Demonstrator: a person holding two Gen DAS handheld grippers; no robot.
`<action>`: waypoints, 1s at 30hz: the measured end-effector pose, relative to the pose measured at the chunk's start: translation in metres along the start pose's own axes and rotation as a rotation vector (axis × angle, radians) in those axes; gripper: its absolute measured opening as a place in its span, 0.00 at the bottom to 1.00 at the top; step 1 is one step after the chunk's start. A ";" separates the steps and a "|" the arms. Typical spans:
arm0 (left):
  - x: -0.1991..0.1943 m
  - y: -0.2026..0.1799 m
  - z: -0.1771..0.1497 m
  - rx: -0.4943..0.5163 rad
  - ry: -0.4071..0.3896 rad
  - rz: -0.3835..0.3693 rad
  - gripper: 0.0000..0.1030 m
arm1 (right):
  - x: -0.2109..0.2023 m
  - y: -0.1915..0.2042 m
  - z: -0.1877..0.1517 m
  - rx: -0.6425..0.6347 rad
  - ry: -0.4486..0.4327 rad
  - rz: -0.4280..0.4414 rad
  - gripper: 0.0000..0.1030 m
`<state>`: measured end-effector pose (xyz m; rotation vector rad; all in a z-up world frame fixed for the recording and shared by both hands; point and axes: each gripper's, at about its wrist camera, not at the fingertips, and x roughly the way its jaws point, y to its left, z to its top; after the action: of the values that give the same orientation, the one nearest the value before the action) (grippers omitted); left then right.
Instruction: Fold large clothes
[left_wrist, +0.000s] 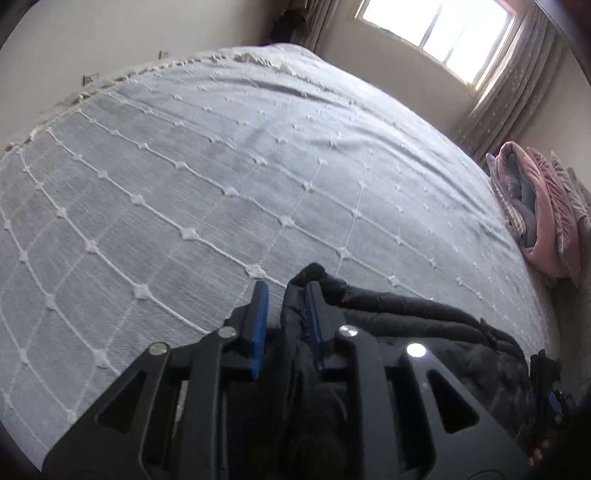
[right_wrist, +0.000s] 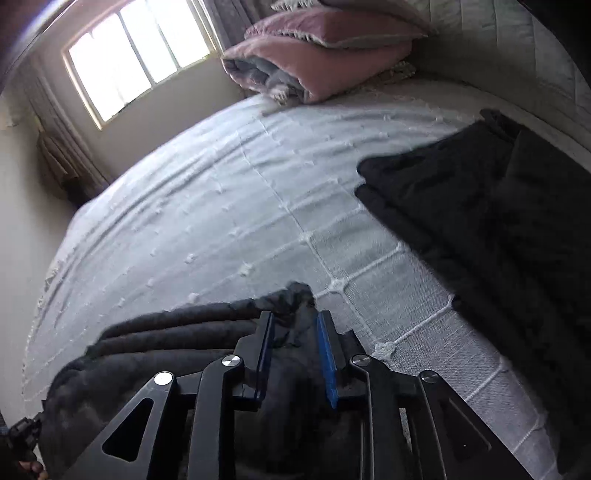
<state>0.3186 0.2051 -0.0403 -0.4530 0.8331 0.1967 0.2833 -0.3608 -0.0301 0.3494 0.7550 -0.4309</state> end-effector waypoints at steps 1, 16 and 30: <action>-0.018 0.000 0.002 -0.003 -0.025 -0.006 0.36 | -0.021 0.006 0.002 -0.012 -0.045 0.023 0.59; -0.129 -0.076 -0.139 0.221 -0.045 -0.048 0.73 | -0.116 0.009 -0.115 -0.023 0.036 0.163 0.86; -0.051 -0.001 -0.143 0.053 0.076 0.087 0.73 | -0.059 0.004 -0.119 -0.106 0.166 0.015 0.86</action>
<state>0.1896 0.1383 -0.0853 -0.3764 0.9312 0.2388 0.1779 -0.2891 -0.0685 0.2936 0.9330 -0.3493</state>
